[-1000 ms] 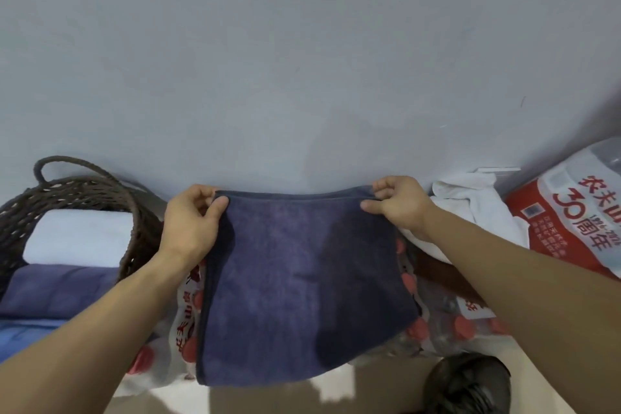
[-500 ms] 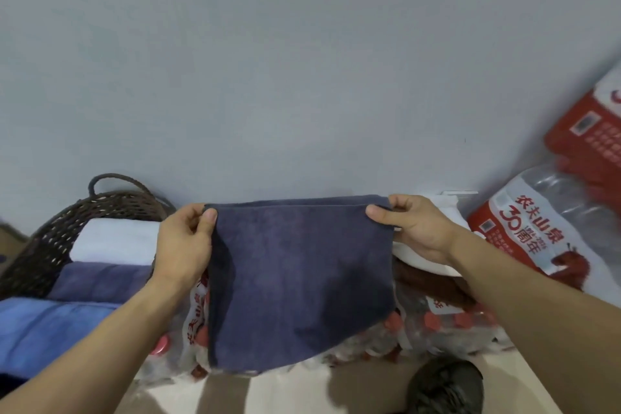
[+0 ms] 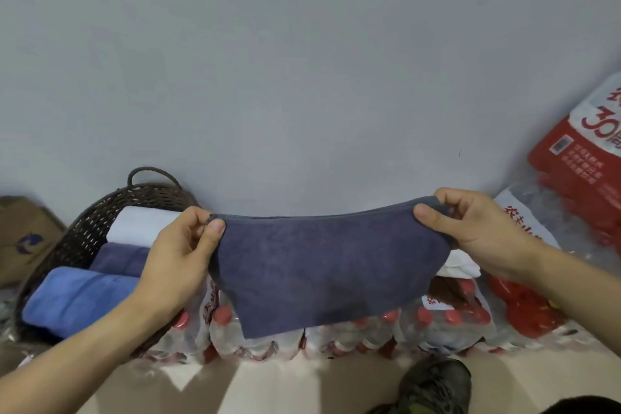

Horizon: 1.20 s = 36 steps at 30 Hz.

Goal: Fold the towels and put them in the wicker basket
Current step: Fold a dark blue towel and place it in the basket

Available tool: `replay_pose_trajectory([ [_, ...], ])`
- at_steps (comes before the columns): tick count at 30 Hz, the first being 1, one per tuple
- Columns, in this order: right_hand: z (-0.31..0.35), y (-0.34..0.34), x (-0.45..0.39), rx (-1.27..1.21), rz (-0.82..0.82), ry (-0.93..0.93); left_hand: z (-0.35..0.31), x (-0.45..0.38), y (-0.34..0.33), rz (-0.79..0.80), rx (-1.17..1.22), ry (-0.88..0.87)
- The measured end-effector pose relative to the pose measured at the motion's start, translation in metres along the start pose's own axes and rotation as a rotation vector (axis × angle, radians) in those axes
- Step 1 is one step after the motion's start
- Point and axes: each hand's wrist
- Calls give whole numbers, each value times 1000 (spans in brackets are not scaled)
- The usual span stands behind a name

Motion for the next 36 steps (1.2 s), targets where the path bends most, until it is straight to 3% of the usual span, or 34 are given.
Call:
replay_pose_trajectory([
  [6,-19,7,5,67,81,-96,6,0,7,70,-33,28],
  [20,-142,-46,-114,373,-353,-287,118,-86,-58,33,-547,178],
  [29,-187,-50,-180,843,-284,-290,166,-130,-75,66,-921,108],
  [31,-192,-52,-182,860,-294,-306,165,-128,-81,28,-905,118],
  [34,-191,-60,-173,759,-383,-324,149,-111,-101,-53,-921,-61],
  [36,-188,-66,-157,687,-465,-316,133,-86,-124,9,-862,-182],
])
Point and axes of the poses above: each hand's wrist, its own x-axis away from the middle knuckle, its own y-axis out of the back of the hand, z = x × y, and after that the axes turned 3 degrees about x, right-handed
